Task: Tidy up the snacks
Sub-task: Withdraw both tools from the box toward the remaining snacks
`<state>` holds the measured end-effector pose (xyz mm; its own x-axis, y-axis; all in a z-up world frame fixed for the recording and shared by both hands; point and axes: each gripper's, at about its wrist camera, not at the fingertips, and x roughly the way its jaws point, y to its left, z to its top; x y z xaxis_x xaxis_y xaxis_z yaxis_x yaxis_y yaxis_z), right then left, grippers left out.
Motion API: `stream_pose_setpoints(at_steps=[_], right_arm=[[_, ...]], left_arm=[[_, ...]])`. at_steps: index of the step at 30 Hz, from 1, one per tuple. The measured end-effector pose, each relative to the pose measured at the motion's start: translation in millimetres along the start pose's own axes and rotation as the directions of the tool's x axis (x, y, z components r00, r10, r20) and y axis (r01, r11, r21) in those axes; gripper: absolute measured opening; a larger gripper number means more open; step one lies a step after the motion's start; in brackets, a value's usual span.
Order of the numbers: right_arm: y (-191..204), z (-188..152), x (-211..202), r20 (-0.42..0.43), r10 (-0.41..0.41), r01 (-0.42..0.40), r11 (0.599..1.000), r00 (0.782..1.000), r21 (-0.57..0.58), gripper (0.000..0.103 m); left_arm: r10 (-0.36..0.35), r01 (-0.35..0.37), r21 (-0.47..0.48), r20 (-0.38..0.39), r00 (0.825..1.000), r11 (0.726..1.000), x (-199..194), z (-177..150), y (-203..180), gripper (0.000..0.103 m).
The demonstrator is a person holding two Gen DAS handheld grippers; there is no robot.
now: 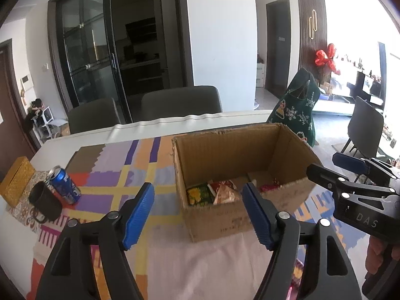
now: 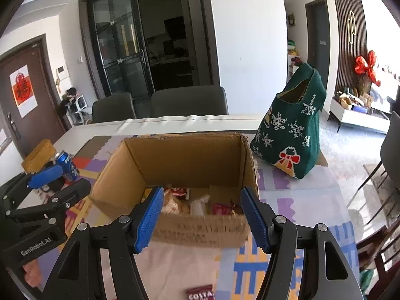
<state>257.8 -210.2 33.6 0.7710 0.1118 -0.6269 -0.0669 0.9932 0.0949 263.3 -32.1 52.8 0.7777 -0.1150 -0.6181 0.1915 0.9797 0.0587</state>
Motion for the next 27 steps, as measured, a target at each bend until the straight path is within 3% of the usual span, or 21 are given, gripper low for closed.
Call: stream_pose_setpoints(at_steps=[16,27], right_arm=[[13.4,-55.7,-37.9,-0.069,0.051,-0.055,0.997,0.996,-0.049,0.067],[4.7,-104.9,-35.0,-0.184,0.036,-0.042,0.999,0.982,-0.03,0.067]], left_arm=[[-0.046,0.042,-0.038,-0.111,0.993,0.998,-36.5,-61.3,-11.8,0.074],[-0.064,0.057,-0.035,-0.21,0.976,0.998,-34.5,-104.0,-23.4,0.074]])
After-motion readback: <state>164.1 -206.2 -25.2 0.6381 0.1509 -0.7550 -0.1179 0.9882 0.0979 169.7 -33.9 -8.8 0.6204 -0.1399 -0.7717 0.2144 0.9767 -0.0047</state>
